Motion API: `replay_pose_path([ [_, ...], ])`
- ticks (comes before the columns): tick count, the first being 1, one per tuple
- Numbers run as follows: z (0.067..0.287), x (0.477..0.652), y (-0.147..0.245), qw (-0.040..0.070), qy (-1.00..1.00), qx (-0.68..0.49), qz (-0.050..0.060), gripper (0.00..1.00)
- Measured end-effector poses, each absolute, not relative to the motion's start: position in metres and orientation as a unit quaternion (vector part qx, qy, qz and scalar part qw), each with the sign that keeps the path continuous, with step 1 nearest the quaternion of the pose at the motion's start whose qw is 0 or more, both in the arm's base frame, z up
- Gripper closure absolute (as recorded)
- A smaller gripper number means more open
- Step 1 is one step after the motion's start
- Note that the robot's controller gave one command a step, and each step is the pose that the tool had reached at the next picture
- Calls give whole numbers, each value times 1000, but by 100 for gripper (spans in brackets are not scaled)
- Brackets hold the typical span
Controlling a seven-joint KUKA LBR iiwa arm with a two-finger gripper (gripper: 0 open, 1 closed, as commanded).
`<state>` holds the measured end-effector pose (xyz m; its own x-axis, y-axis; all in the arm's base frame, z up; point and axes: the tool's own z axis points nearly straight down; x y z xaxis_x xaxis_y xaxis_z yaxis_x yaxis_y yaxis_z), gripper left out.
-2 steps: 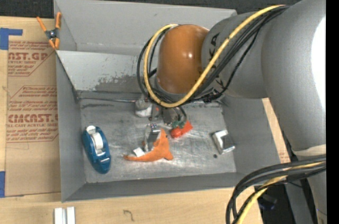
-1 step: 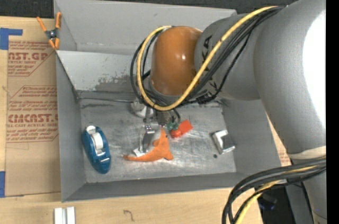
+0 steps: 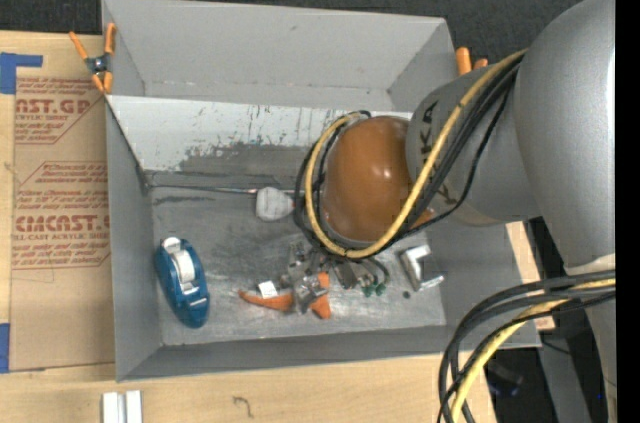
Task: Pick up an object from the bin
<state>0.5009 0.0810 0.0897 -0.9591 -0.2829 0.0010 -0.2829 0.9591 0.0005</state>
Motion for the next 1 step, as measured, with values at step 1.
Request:
replay_pose_path([
  [1, 90, 501, 81, 1, -990, 143, 0, 100],
])
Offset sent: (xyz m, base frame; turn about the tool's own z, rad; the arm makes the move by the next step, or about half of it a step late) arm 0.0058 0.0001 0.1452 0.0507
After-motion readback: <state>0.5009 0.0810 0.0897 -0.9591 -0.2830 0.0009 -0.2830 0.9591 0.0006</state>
